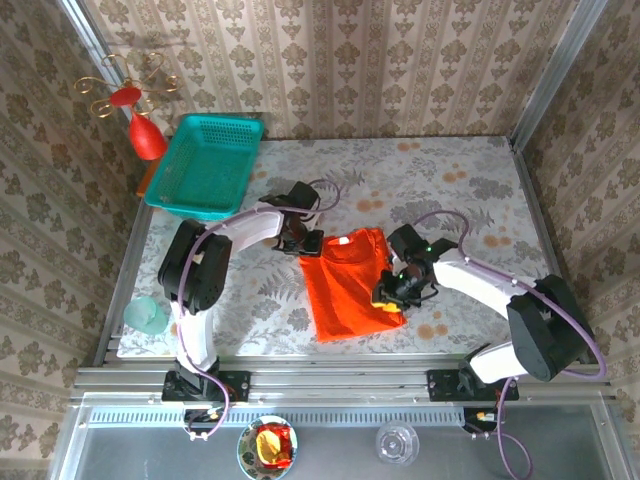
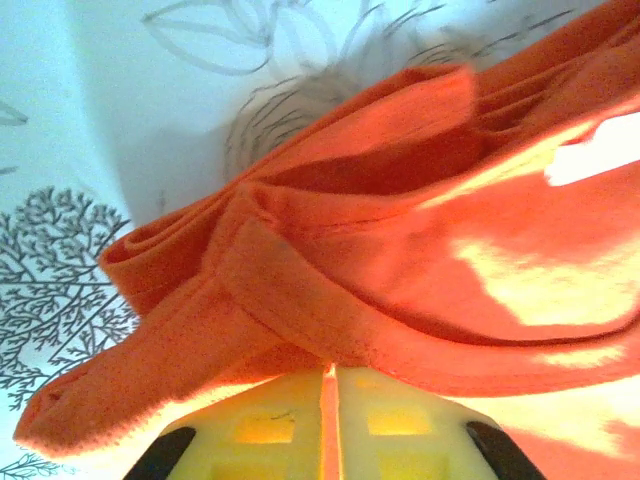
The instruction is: Fold the inside-out t-shirt
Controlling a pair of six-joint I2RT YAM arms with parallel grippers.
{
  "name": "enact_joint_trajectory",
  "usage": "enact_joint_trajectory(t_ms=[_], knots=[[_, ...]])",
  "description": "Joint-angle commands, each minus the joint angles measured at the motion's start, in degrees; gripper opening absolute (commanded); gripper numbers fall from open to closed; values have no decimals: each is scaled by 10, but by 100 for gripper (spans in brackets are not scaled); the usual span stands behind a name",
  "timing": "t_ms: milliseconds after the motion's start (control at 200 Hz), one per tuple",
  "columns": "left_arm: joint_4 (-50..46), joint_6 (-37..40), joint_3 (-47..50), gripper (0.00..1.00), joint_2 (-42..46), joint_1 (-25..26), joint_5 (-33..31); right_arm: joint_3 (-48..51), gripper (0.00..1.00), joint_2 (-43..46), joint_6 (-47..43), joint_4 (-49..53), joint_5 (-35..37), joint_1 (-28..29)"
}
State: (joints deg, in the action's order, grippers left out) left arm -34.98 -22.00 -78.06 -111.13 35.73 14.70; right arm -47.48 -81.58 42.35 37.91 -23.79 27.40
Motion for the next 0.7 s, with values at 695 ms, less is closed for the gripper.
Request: enact_joint_trajectory(t_ms=[695], knots=[[-15, -49, 63, 13, 14, 173, 10, -264, 26, -227, -137, 54, 79, -116]])
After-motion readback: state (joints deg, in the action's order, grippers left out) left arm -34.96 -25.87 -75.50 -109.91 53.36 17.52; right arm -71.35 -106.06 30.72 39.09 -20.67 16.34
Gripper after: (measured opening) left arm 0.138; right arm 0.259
